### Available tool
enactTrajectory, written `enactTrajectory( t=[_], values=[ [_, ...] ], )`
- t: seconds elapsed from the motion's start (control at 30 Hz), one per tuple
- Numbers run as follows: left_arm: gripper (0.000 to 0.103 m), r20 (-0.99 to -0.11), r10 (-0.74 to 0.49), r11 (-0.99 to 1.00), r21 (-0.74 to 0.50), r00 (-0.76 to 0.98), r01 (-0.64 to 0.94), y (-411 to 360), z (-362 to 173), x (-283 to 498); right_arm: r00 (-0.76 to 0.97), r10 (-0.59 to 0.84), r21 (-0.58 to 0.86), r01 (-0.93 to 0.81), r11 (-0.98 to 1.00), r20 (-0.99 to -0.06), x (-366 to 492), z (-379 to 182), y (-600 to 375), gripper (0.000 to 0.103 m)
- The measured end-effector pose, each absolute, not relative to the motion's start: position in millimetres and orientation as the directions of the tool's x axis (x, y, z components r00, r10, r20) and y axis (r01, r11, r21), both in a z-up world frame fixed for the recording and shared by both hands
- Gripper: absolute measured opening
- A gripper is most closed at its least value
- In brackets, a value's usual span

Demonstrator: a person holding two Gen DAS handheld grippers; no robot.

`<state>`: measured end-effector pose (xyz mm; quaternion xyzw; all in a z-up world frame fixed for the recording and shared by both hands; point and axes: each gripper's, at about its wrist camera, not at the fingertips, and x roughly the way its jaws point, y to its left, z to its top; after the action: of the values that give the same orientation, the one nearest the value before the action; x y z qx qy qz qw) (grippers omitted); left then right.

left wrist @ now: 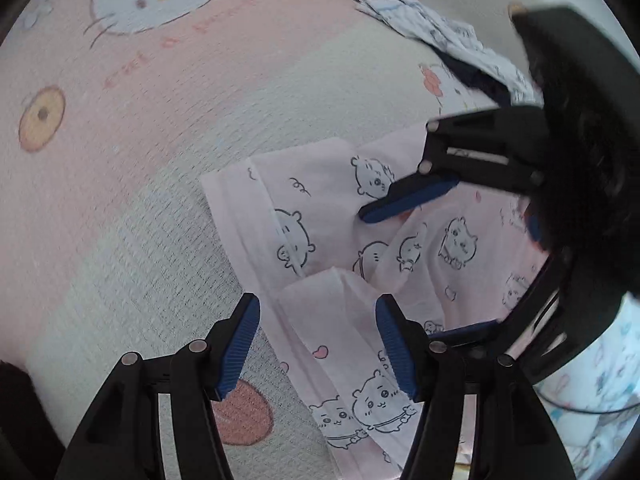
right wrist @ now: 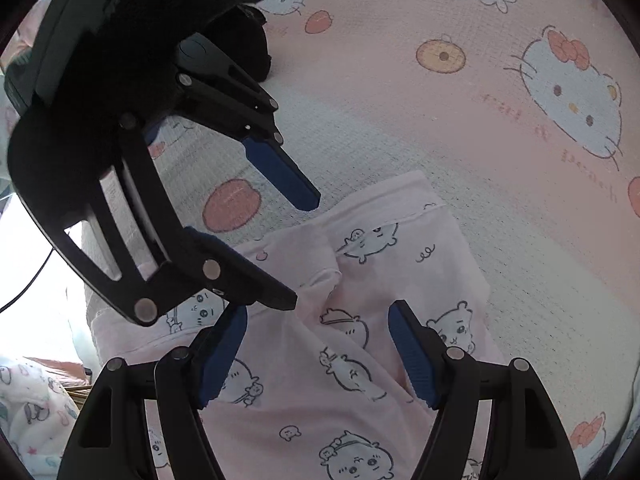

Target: Fold clothes

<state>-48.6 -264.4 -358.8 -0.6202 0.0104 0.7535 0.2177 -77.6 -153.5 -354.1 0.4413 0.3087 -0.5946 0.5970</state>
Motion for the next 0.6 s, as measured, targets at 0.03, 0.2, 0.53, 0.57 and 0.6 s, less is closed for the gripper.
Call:
enactTrajectory(
  t=[0.03, 0.2, 0.53, 0.57, 0.6],
  values=[
    [0.058, -0.932, 0.334, -0.905, -0.275, -0.142, -0.324, -267, -360, -48, 0.103, -0.436, 0.165, 0.981, -0.106, -0.894, -78, -356, -157, 0.072],
    [0.058, -0.899, 0.408, -0.904, -0.374, -0.157, -0.206, -278, -371, -48, 0.115, -0.474, 0.218, 0.961, -0.168, -0.873, -83, -359, -163, 0.051],
    [0.058, -0.767, 0.605, -0.78, -0.625, -0.212, 0.032, -302, -395, -37, 0.149, -0.5, 0.29, 0.932, -0.218, -0.853, -79, -355, -162, 0.008],
    [0.058, -0.751, 0.623, -0.764, -0.645, -0.22, 0.037, -307, -390, -39, 0.15, -0.506, 0.292, 0.933, -0.213, -0.849, -77, -353, -161, 0.008],
    [0.058, -0.737, 0.637, -0.75, -0.661, -0.225, 0.042, -318, -390, -37, 0.163, -0.511, 0.307, 0.928, -0.211, -0.844, -76, -352, -160, 0.008]
  ],
)
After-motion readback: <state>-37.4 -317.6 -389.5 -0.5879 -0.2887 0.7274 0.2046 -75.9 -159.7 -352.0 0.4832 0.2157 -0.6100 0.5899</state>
